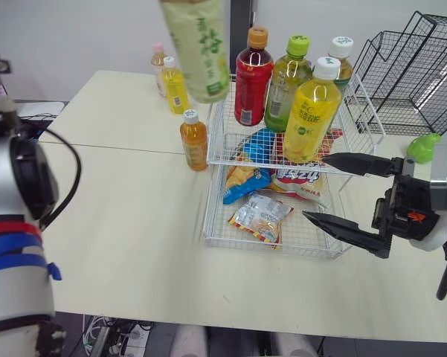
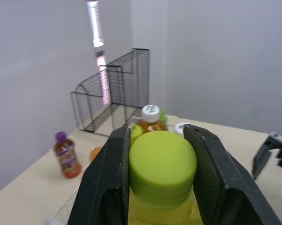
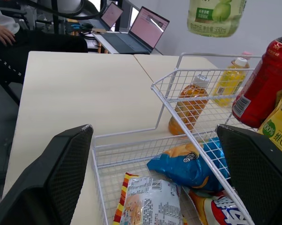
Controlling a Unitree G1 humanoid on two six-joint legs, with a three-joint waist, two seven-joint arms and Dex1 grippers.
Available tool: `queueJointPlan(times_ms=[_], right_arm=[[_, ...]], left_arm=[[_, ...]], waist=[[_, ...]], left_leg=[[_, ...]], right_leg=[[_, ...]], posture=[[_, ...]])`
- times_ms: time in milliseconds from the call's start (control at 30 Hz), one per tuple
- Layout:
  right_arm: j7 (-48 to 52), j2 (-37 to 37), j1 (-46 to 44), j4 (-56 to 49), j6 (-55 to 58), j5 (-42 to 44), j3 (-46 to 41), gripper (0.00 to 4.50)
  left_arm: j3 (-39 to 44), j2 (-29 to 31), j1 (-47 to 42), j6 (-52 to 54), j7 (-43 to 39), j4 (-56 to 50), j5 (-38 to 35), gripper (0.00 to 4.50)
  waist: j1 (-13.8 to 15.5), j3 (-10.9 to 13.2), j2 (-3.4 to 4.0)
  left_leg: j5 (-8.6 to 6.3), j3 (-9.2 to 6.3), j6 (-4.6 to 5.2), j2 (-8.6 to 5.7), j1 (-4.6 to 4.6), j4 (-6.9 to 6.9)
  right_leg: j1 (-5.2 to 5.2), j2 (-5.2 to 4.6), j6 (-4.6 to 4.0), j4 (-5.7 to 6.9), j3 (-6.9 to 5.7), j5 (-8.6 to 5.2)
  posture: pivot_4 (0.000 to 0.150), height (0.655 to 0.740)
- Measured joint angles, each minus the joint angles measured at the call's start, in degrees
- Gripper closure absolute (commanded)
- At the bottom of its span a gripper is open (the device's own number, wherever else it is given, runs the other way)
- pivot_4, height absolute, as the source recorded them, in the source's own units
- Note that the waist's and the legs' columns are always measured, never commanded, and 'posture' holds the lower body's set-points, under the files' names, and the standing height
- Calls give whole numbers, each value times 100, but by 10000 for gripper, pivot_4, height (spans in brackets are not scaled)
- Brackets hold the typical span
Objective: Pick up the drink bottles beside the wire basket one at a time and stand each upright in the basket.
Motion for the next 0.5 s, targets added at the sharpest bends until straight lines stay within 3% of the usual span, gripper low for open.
queueJointPlan(times_ms=[500], right_arm=[[-513,1,572,-319,24,-110,-522,0]], left_arm=[[-241,-1634,725,-1201,94,527,804,31479]], waist=[[-31,0,2]], left_leg=[[1,3,-1,-1,-3,-5]], right_leg=[[-9,9,-17,5,6,10]], posture=[[1500,7207]])
